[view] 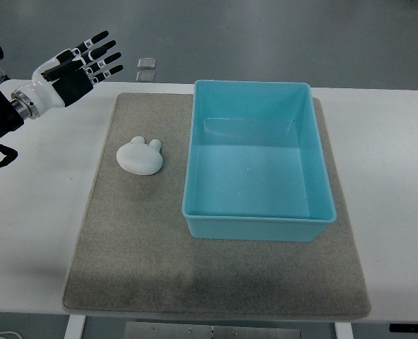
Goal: Place white toy into blue box with left hand
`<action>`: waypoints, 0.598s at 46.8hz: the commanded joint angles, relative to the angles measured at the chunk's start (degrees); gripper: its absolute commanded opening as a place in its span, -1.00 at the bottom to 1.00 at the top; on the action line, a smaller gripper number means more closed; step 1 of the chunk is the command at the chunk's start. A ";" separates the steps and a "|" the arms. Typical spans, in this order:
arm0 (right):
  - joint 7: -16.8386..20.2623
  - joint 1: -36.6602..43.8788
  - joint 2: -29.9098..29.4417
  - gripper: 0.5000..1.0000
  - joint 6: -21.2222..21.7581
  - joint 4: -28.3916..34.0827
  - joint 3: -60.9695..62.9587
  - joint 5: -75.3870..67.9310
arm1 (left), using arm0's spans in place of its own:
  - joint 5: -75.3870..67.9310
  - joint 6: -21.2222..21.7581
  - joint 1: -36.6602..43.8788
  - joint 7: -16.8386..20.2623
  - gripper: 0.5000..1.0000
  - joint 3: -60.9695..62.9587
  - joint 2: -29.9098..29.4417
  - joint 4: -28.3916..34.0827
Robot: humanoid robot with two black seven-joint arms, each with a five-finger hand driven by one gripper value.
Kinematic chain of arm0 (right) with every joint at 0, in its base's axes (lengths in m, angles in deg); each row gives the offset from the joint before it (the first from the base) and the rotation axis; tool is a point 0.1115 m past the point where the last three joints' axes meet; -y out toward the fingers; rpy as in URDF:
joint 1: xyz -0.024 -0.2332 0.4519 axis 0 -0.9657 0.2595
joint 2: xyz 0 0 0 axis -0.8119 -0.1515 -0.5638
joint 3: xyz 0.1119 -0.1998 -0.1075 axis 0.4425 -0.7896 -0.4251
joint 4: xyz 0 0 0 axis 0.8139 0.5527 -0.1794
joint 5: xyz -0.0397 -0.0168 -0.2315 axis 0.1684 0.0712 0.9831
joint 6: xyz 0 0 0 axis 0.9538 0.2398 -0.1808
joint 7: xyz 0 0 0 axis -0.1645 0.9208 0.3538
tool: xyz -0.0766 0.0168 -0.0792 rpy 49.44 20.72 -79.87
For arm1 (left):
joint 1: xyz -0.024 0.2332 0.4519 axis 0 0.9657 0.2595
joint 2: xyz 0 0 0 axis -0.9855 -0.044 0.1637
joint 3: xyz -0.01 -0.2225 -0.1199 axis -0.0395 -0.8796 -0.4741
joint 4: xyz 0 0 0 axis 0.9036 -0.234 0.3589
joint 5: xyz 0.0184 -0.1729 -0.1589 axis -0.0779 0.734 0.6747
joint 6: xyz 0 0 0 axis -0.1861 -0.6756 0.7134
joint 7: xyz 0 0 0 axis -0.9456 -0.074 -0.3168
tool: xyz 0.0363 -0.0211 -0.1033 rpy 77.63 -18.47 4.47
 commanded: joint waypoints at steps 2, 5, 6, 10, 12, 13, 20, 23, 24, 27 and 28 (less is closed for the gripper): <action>-0.04 0.00 0.00 0.74 0.00 0.00 0.00 0.00 | 0.00 0.00 0.00 0.00 0.99 0.00 0.00 -0.08; -0.04 0.00 0.00 0.74 0.00 0.00 0.00 0.00 | 0.00 0.00 0.00 0.00 0.99 0.00 0.00 -0.08; 0.05 0.00 0.00 0.74 0.00 0.00 0.00 0.00 | 0.00 0.00 0.00 0.00 1.00 0.00 0.00 -0.08; 0.05 0.00 0.00 0.74 0.00 0.00 0.00 0.00 | 0.00 0.00 -0.35 0.00 1.00 0.00 0.00 -0.16; -0.04 0.00 0.00 0.74 0.00 0.00 0.00 0.00 | 0.00 0.00 -0.53 0.00 0.99 0.00 0.00 -0.08; 0.05 0.00 0.00 0.74 0.00 0.00 0.00 0.00 | 0.00 0.00 -0.44 0.00 1.00 0.00 0.00 -0.16; -0.04 0.00 0.00 0.74 0.00 0.00 0.00 0.00 | 0.00 0.00 0.00 0.00 1.00 -0.09 -0.09 0.10; -0.04 0.00 0.00 0.74 0.00 0.00 0.00 0.00 | 0.00 0.00 0.00 0.00 0.99 -0.09 -0.18 -0.08; -0.04 0.00 0.00 0.74 0.00 0.00 0.00 0.00 | 0.00 0.00 -0.09 0.00 1.00 -0.09 -0.18 -0.16; -0.04 0.00 0.00 0.74 0.00 0.00 0.00 0.00 | -0.09 -0.09 -0.18 0.00 1.00 0.00 -0.18 -0.34; 0.05 0.00 0.00 0.74 0.00 0.00 0.00 0.00 | -0.09 -0.09 -0.26 0.00 1.00 0.00 -0.27 -0.34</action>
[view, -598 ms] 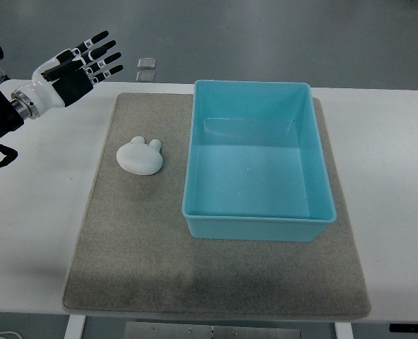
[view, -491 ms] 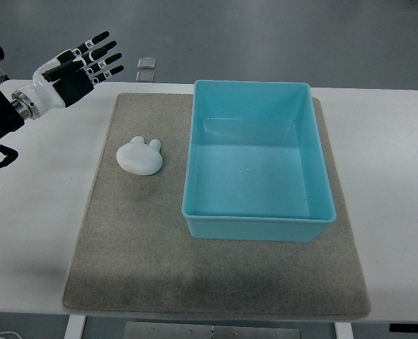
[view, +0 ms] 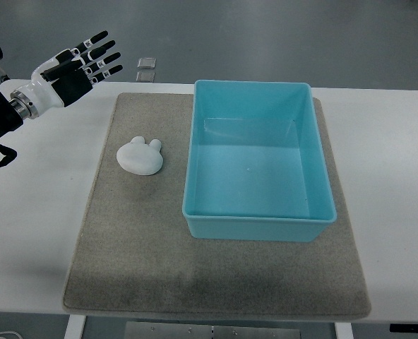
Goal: Place white toy into blue box with left hand
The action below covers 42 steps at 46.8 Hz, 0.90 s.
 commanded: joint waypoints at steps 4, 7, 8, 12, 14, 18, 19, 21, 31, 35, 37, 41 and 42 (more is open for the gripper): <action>0.05 0.00 0.00 0.74 0.00 0.00 0.00 0.00 | 0.00 -0.53 -0.41 0.00 0.99 0.17 -0.17 -0.26; 0.05 0.00 0.00 0.74 0.00 0.00 0.00 0.00 | -0.09 -0.70 -0.50 0.00 1.00 0.08 -0.35 -0.35; 0.05 0.00 0.00 0.74 0.00 0.00 0.00 0.00 | -0.09 -0.70 -0.50 0.08 0.99 0.08 -0.35 -0.35; 0.05 0.00 0.00 0.74 0.00 0.00 0.00 0.00 | -0.09 -0.79 -0.59 0.09 0.99 0.17 -0.52 -0.18; 0.05 0.00 0.00 0.74 0.00 0.00 0.00 0.00 | -0.17 -0.88 -0.59 0.17 0.99 0.17 -0.52 0.09; 0.05 0.00 0.00 0.74 0.00 0.00 0.00 0.00 | -0.87 -1.06 -0.94 0.44 0.99 0.26 -0.52 0.35; 0.05 0.00 0.00 0.74 0.00 0.00 0.00 0.00 | -1.40 -1.14 -1.11 0.44 0.99 0.26 -0.52 0.26; 0.05 0.00 0.00 0.74 0.00 0.00 0.00 0.00 | -2.72 -1.14 -1.38 0.44 0.99 0.26 -0.52 0.26; 0.05 0.00 0.00 0.74 0.00 0.00 0.00 0.00 | -16.60 -1.85 -1.91 1.49 0.99 0.08 -1.14 -0.26; 0.05 0.00 0.00 0.74 0.00 0.00 0.00 0.00 | -20.47 -1.85 -1.91 2.10 0.97 0.08 -1.40 -0.26; -0.04 0.00 0.00 0.74 0.00 0.00 0.00 0.00 | -22.05 -1.93 -1.91 2.37 0.96 0.08 -1.58 -0.35; 0.05 0.00 0.00 0.74 0.00 0.00 0.00 0.00 | -25.39 -2.02 -1.91 2.90 0.96 0.08 -2.72 -0.97; 0.05 0.00 0.00 0.74 0.00 0.00 0.00 0.00 | -26.44 -2.02 -1.99 2.90 0.95 0.08 -2.98 -1.23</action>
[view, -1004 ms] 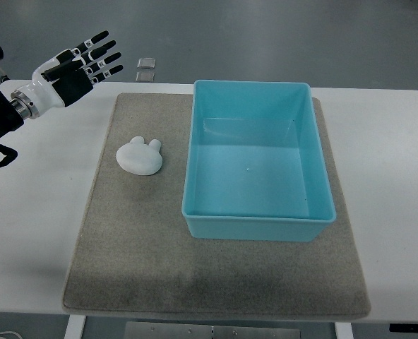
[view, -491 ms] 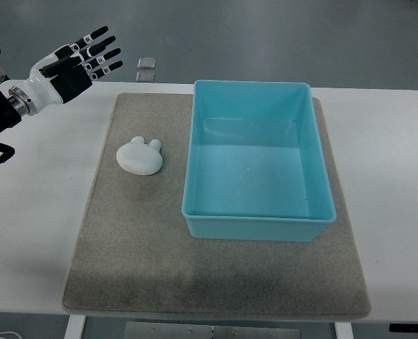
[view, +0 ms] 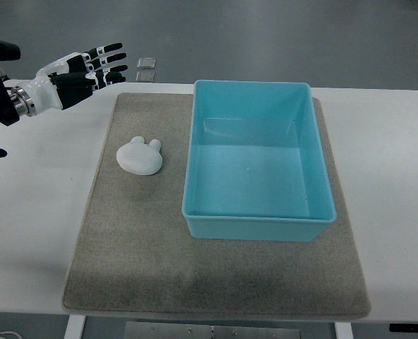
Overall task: Place white toy into blue box with left hand
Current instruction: 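Reach the left hand forward and lower its fingers onto the white rabbit toy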
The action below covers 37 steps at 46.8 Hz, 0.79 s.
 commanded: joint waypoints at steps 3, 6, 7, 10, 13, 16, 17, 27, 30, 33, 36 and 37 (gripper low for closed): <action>-0.05 0.00 0.00 0.74 0.00 0.00 0.02 0.00 | -6.43 -0.10 -0.06 0.25 0.93 0.02 -1.67 -1.56; -0.05 0.00 0.00 0.74 0.00 0.00 0.02 0.00 | -10.74 -0.10 -0.33 0.34 0.92 -0.07 -2.55 -2.79; 0.04 0.00 0.00 0.74 0.00 0.00 0.02 0.00 | -12.15 -0.18 -0.50 0.34 0.92 -0.07 -2.81 -3.05; -0.05 0.00 0.00 0.74 0.00 0.00 0.02 0.00 | -15.93 -0.19 -0.77 0.43 0.89 -0.07 -3.25 -3.93; -0.05 0.00 0.00 0.74 0.00 0.00 0.02 0.00 | -18.92 -0.19 -0.77 0.51 0.89 0.02 -3.43 -4.72; 0.04 0.00 0.00 0.74 0.00 0.00 0.02 0.00 | -21.20 -0.27 -0.77 0.95 0.89 0.11 -4.22 -6.04; -0.05 0.00 0.00 0.74 0.00 0.00 0.02 0.00 | -22.00 -0.19 -0.77 1.21 0.89 0.11 -4.66 -6.57; -0.05 0.00 0.00 0.74 0.00 0.00 0.02 0.00 | -31.49 -0.27 -0.42 5.17 0.90 1.07 -7.65 -11.40; 0.04 0.00 0.00 0.74 0.00 0.00 0.02 0.00 | -33.77 -0.19 -0.50 6.57 0.90 2.91 -8.61 -12.63; 0.04 0.00 0.00 0.74 0.00 0.00 0.02 0.00 | -35.53 -0.10 -0.59 8.16 0.90 4.23 -9.84 -14.21; 0.04 0.00 0.00 0.74 0.00 0.00 0.02 0.00 | -37.38 -0.01 -0.59 9.30 0.90 4.67 -10.72 -15.88; -0.05 0.00 0.00 0.74 0.00 0.00 0.02 0.00 | -37.99 0.08 -0.59 9.48 0.90 4.76 -10.81 -16.32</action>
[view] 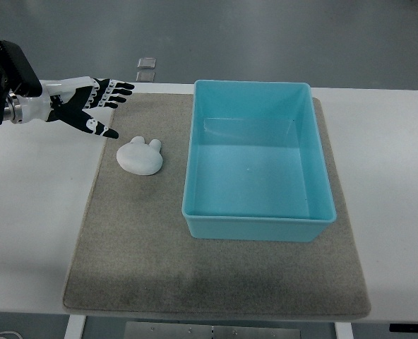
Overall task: Place white toy into blue box with left hand
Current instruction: 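Reach the left hand forward and lower its fingers onto the white rabbit toy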
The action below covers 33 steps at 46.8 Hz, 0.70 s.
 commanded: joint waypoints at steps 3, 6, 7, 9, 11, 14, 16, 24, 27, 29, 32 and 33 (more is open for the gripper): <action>0.03 0.00 0.00 0.74 0.00 0.00 0.00 0.00 | -4.01 0.38 -0.04 1.15 0.90 0.41 -0.71 -2.62; -0.06 0.00 0.00 0.74 0.00 0.00 0.00 0.00 | -5.94 0.38 -0.22 1.15 0.89 0.41 -0.71 -3.41; -0.06 0.00 0.00 0.74 0.00 0.00 0.00 0.00 | -6.65 0.38 -0.31 1.15 0.89 0.50 -0.62 -3.59; 0.03 0.00 0.00 0.74 0.00 0.00 0.00 0.00 | -8.40 0.47 -0.40 1.15 0.89 0.50 -0.62 -4.03; -0.06 0.00 0.00 0.74 0.00 0.00 0.00 0.00 | -10.42 0.47 -0.83 1.15 0.89 0.50 -0.62 -4.29; -0.06 0.00 0.00 0.74 0.00 0.00 0.00 0.00 | -13.24 0.47 -1.71 1.15 0.89 0.50 -0.45 -4.56; 0.03 0.00 0.00 0.74 0.00 0.00 0.00 0.00 | -14.82 0.55 -1.89 1.15 0.89 0.50 -0.27 -4.65; 0.03 0.00 0.00 0.74 0.00 0.00 0.00 0.00 | -19.83 0.64 -3.30 1.15 0.88 0.50 0.17 -4.73; -0.06 0.00 0.00 0.74 0.00 0.00 0.00 0.00 | -21.33 0.64 -3.47 1.15 0.87 0.50 0.35 -4.73; -0.06 0.00 0.00 0.74 0.00 0.00 0.00 0.00 | -22.29 0.73 -3.74 1.15 0.87 0.50 0.70 -4.73; 0.03 0.00 0.00 0.74 0.00 0.00 0.00 0.00 | -23.53 0.99 -3.91 1.15 0.87 0.76 1.31 -4.65; 0.03 0.00 0.00 0.74 0.00 0.00 0.00 0.00 | -23.88 0.99 -4.00 1.15 0.87 1.19 1.40 -4.65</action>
